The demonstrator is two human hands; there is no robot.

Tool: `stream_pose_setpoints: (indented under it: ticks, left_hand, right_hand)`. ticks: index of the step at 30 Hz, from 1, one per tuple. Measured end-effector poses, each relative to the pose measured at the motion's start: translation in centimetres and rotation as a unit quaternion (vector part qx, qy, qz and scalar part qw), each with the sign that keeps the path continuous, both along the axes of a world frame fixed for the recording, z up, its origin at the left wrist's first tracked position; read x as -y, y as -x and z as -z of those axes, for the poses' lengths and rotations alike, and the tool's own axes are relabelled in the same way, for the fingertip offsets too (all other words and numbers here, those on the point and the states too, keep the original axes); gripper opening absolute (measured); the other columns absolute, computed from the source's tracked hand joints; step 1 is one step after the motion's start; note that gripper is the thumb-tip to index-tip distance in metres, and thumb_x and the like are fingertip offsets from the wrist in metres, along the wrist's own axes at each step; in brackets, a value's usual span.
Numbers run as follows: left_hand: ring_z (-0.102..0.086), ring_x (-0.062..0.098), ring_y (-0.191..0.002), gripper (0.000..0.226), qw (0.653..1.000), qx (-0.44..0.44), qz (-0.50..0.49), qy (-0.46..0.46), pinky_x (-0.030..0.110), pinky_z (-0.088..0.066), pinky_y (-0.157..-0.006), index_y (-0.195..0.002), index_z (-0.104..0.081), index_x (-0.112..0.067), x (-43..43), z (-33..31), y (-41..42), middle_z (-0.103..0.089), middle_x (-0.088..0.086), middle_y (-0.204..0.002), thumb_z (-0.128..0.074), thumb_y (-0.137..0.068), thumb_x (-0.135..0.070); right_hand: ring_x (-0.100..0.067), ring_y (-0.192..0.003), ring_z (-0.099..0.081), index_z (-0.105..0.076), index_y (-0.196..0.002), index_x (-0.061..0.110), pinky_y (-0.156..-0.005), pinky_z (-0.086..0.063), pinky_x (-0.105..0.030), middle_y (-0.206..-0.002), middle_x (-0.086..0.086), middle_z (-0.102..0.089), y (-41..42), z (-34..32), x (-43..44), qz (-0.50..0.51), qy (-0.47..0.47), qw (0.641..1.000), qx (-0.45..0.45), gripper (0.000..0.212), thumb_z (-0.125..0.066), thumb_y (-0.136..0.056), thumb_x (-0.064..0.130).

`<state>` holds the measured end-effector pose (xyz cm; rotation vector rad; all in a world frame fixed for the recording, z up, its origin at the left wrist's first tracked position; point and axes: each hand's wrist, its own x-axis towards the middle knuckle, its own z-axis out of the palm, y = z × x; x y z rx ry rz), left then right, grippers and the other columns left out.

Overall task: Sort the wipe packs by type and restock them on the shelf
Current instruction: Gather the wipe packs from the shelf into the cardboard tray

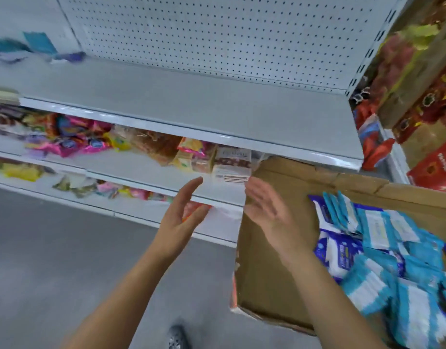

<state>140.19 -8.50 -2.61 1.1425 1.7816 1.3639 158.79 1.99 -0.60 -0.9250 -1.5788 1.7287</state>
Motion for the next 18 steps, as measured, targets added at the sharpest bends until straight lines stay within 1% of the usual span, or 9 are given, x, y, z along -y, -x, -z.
stream_pose_setpoints:
  ticks: [1,3,5,7,9,10,13,15,18]
  left_hand:
    - [-0.041,-0.013,-0.132,0.060,1.000,0.009,-0.003,0.001,0.018,-0.032,-0.106,-0.144,-0.043,-0.048,1.1,0.3,2.2,-0.046,-0.033,-0.143,-0.057,-0.086,-0.059]
    - [-0.036,-0.007,-0.139,0.061,1.000,0.024,-0.014,0.005,0.030,-0.031,-0.114,-0.142,-0.042,-0.052,3.0,0.6,6.3,-0.043,-0.031,-0.148,-0.055,-0.084,-0.064]
    - [-0.036,-0.004,-0.140,0.061,0.999,0.040,-0.031,0.013,0.040,-0.031,-0.118,-0.141,-0.042,-0.055,4.4,0.8,9.9,-0.042,-0.031,-0.148,-0.054,-0.083,-0.067]
    - [-0.037,-0.001,-0.141,0.058,0.997,0.057,-0.046,0.008,0.045,-0.031,-0.119,-0.141,-0.044,-0.053,5.4,0.8,13.3,-0.043,-0.029,-0.148,-0.053,-0.085,-0.065]
    - [-0.038,-0.002,-0.140,0.056,0.996,0.065,-0.057,0.003,0.046,-0.031,-0.119,-0.141,-0.045,-0.051,5.9,0.9,16.3,-0.045,-0.028,-0.147,-0.053,-0.086,-0.062]
    - [-0.039,-0.002,-0.139,0.056,0.996,0.068,-0.061,0.002,0.046,-0.032,-0.119,-0.141,-0.045,-0.050,6.0,1.0,17.7,-0.045,-0.027,-0.147,-0.052,-0.087,-0.062]
    - [-0.042,0.000,-0.137,0.056,0.994,0.072,-0.083,-0.007,0.045,-0.033,-0.118,-0.140,-0.047,-0.049,6.1,1.3,21.6,-0.047,-0.026,-0.146,-0.052,-0.086,-0.063]
    - [-0.042,0.000,-0.136,0.057,0.992,0.078,-0.098,-0.005,0.045,-0.034,-0.117,-0.139,-0.048,-0.050,5.8,1.6,24.2,-0.048,-0.027,-0.145,-0.052,-0.084,-0.064]
    - [-0.042,0.000,-0.137,0.057,0.990,0.075,-0.116,-0.001,0.047,-0.033,-0.118,-0.141,-0.047,-0.048,5.3,1.9,28.7,-0.048,-0.026,-0.145,-0.050,-0.086,-0.064]
  right_hand:
    - [-0.002,-0.128,-0.054,-0.052,-0.137,0.028,-0.114,-0.040,-0.037,-0.137,0.012,-0.060,2.4,0.2,0.8,0.001,0.006,1.000,0.006,0.054,-0.066,-0.092,0.002]
    - [0.000,-0.127,-0.053,-0.052,-0.137,0.029,-0.114,-0.040,-0.036,-0.136,0.013,-0.060,6.9,0.4,2.5,-0.012,0.014,1.000,0.020,0.053,-0.065,-0.093,0.003]
    - [0.001,-0.126,-0.054,-0.052,-0.136,0.028,-0.114,-0.041,-0.034,-0.136,0.013,-0.060,11.0,0.3,3.8,-0.030,0.018,0.999,0.031,0.051,-0.065,-0.093,0.003]
    - [0.000,-0.126,-0.055,-0.053,-0.135,0.028,-0.113,-0.042,-0.033,-0.136,0.011,-0.060,14.8,-0.2,4.6,-0.038,0.018,0.999,0.034,0.052,-0.069,-0.091,0.007]
    - [0.000,-0.126,-0.055,-0.053,-0.136,0.030,-0.111,-0.042,-0.031,-0.135,0.012,-0.061,18.3,-0.6,5.0,-0.052,0.012,0.998,0.037,0.054,-0.073,-0.087,0.017]
    - [0.000,-0.126,-0.055,-0.053,-0.136,0.031,-0.111,-0.042,-0.031,-0.135,0.013,-0.061,19.9,-0.6,5.0,-0.060,0.010,0.997,0.040,0.055,-0.074,-0.087,0.018]
    - [0.002,-0.125,-0.055,-0.054,-0.133,0.034,-0.114,-0.041,-0.034,-0.136,0.014,-0.060,24.3,-0.5,4.6,-0.084,0.010,0.995,0.050,0.050,-0.068,-0.092,0.009]
    - [0.003,-0.126,-0.054,-0.054,-0.130,0.038,-0.114,-0.041,-0.034,-0.137,0.014,-0.060,27.4,-0.2,3.7,-0.101,0.009,0.993,0.055,0.049,-0.068,-0.092,0.009]
    - [0.004,-0.125,-0.054,-0.053,-0.133,0.034,-0.114,-0.040,-0.035,-0.137,0.013,-0.059,32.3,0.0,2.4,-0.126,0.013,0.990,0.060,0.050,-0.068,-0.092,0.009]
